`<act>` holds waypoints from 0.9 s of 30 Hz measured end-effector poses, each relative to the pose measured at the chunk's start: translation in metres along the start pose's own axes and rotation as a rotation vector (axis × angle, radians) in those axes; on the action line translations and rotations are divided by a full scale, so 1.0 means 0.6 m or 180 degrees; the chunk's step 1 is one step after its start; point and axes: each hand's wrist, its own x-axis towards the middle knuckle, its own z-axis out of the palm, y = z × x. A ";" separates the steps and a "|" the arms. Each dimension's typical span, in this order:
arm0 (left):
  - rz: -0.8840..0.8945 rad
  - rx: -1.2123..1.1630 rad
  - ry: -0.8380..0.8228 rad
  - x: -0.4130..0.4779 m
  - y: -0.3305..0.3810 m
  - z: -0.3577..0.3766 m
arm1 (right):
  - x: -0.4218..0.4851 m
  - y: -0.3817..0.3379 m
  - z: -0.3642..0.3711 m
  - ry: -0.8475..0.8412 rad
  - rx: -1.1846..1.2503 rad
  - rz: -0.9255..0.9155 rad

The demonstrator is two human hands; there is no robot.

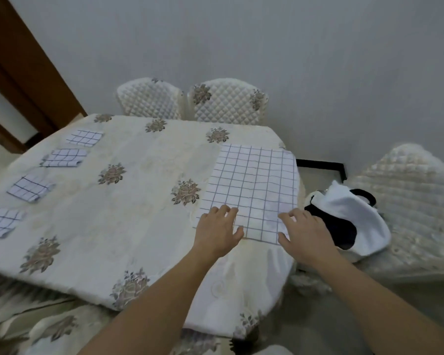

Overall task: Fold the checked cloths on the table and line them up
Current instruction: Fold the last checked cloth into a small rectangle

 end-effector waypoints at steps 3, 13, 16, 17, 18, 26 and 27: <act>0.0036 0.0087 -0.0167 0.023 -0.030 0.028 | 0.021 -0.006 0.039 -0.0234 0.0020 -0.0101; 0.0712 0.0151 -0.0151 0.049 -0.116 0.127 | 0.082 0.000 0.141 -0.0673 -0.0172 -0.0763; 0.0910 -0.0203 -0.0187 0.058 -0.124 0.143 | 0.081 0.008 0.171 -0.0854 -0.0100 -0.0697; 0.0919 -0.0262 -0.0177 0.061 -0.125 0.148 | 0.080 0.009 0.176 -0.0876 -0.0097 -0.0664; 0.0930 -0.0270 -0.0179 0.065 -0.126 0.152 | 0.078 0.010 0.181 -0.0883 -0.0096 -0.0635; 0.1120 -0.0342 -0.0282 0.067 -0.155 0.205 | 0.066 0.028 0.237 -0.0226 -0.0269 -0.0692; 0.1164 -0.0322 -0.0197 0.064 -0.158 0.213 | 0.066 0.031 0.245 -0.0107 -0.0300 -0.0728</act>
